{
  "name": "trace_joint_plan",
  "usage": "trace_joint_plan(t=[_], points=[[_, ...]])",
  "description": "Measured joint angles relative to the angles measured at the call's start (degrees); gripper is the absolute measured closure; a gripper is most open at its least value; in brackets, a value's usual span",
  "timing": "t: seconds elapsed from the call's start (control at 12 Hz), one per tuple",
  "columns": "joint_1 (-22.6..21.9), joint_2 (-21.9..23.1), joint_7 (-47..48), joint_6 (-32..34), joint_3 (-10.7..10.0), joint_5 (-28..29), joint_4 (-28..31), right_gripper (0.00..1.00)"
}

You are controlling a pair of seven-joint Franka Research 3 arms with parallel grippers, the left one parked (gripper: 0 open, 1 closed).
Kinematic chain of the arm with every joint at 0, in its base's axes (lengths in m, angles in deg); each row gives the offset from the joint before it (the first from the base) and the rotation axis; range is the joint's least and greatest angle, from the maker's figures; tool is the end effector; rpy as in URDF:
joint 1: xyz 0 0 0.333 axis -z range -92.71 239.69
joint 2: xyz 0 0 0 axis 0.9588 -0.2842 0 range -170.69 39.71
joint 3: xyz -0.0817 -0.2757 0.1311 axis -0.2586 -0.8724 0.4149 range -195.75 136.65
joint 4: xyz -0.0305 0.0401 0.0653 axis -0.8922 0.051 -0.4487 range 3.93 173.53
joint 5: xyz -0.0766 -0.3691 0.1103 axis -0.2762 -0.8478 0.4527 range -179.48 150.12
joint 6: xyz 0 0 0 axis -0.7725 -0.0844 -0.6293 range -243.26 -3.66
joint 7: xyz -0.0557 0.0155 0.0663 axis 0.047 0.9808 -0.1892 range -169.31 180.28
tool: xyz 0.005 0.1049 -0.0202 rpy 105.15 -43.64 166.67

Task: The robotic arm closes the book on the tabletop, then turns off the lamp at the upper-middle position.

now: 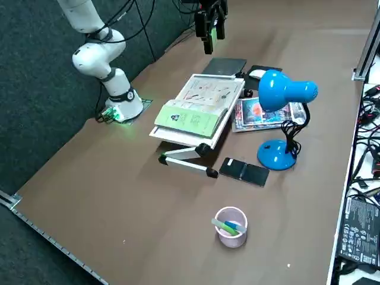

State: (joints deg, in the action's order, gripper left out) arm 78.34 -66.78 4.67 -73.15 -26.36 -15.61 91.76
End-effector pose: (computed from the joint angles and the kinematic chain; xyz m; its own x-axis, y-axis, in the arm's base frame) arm 0.5655 -0.0184 0.5815 0.9997 -0.0134 -0.0200 -0.0131 -0.9998 0.0147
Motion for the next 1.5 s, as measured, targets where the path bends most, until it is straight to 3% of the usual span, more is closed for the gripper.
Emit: trace_joint_plan(t=[0.33,0.67,1.08,1.17,1.5], points=[[0.3,0.0,0.0,1.6,-0.2,0.0,0.0,0.00],[3.3,0.2,-1.2,5.3,-0.5,1.0,0.1,0.00],[12.1,0.3,-10.0,7.7,-0.8,8.5,1.2,0.00],[16.0,0.2,-14.7,8.2,-1.1,12.3,2.4,0.00],[22.6,-1.0,-22.8,8.4,-1.2,17.9,5.9,0.00]])
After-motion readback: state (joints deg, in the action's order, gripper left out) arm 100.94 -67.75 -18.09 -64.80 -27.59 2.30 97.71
